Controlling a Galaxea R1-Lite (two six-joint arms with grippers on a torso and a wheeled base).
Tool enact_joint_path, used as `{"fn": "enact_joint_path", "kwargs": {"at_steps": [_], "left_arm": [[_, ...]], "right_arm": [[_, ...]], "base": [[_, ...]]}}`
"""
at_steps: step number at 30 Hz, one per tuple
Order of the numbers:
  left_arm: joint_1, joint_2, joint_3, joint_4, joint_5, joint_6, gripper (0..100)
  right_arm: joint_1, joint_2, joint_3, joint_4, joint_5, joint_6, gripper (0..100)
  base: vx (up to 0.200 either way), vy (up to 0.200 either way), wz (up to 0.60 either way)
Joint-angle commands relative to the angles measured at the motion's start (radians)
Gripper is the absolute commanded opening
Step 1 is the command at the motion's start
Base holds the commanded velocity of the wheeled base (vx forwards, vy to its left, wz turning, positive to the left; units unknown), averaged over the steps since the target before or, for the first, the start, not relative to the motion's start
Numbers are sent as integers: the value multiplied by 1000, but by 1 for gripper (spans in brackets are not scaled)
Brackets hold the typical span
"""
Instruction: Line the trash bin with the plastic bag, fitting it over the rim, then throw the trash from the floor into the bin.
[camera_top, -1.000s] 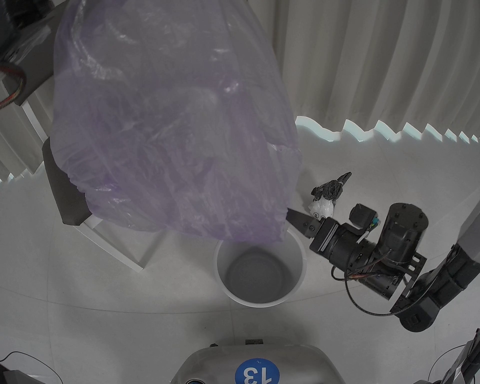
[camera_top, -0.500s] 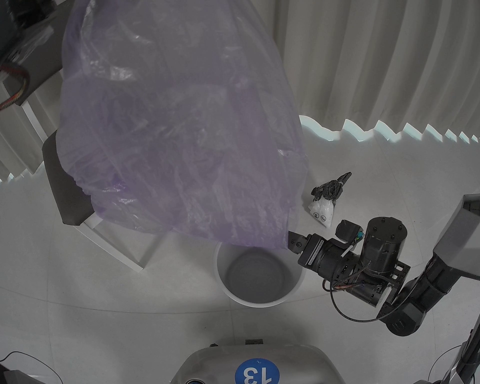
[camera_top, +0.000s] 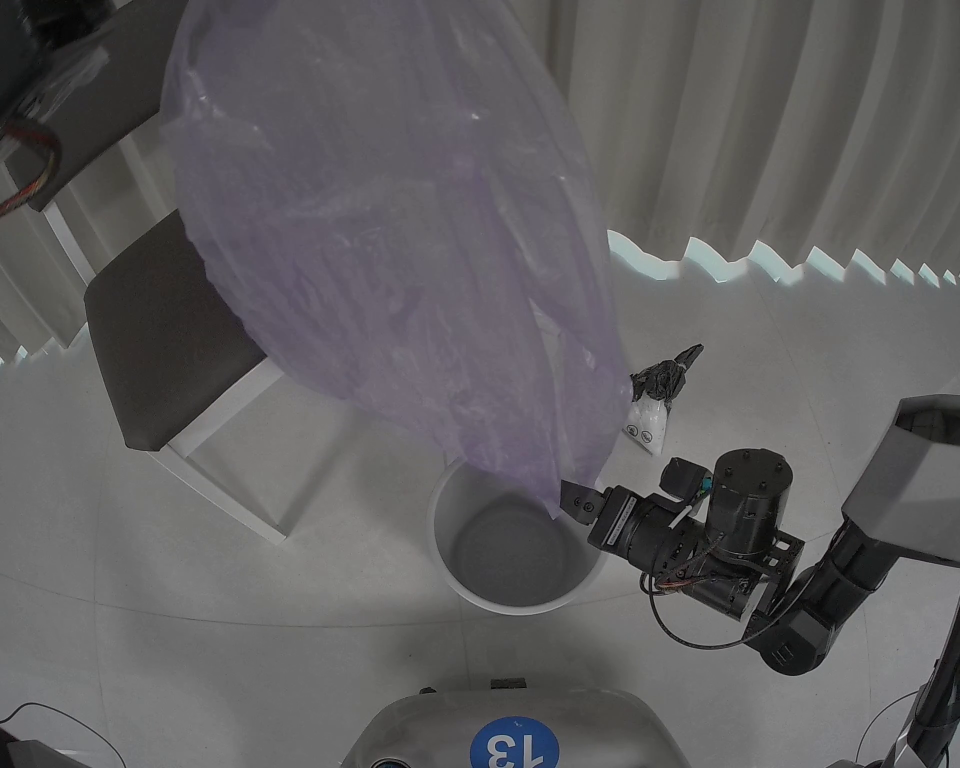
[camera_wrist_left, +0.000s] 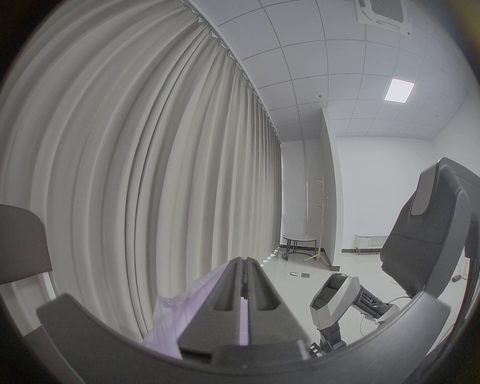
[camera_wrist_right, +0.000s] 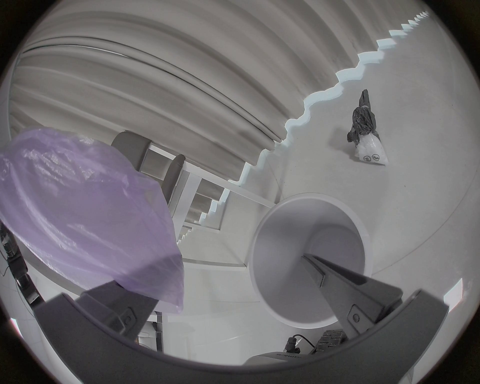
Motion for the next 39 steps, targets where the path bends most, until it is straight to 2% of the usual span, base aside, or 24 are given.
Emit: {"fn": "enact_joint_path", "kwargs": {"at_steps": [1, 16, 17, 39], "left_arm": [[0, 1, 0, 0, 0, 0, 0], [2, 1, 0, 0, -4, 14, 0], [2, 1, 0, 0, -4, 14, 0], [21, 1, 29, -11, 8, 9, 0]], "right_arm": [[-3, 5, 2, 1, 0, -2, 100], [-13, -7, 8, -5, -7, -13, 100], [-13, -7, 8, -5, -9, -16, 0], [-20, -107, 25, 26, -10, -39, 0]], "base": [[0, 0, 0], [0, 0, 0], [0, 0, 0], [0, 0, 0]]}}
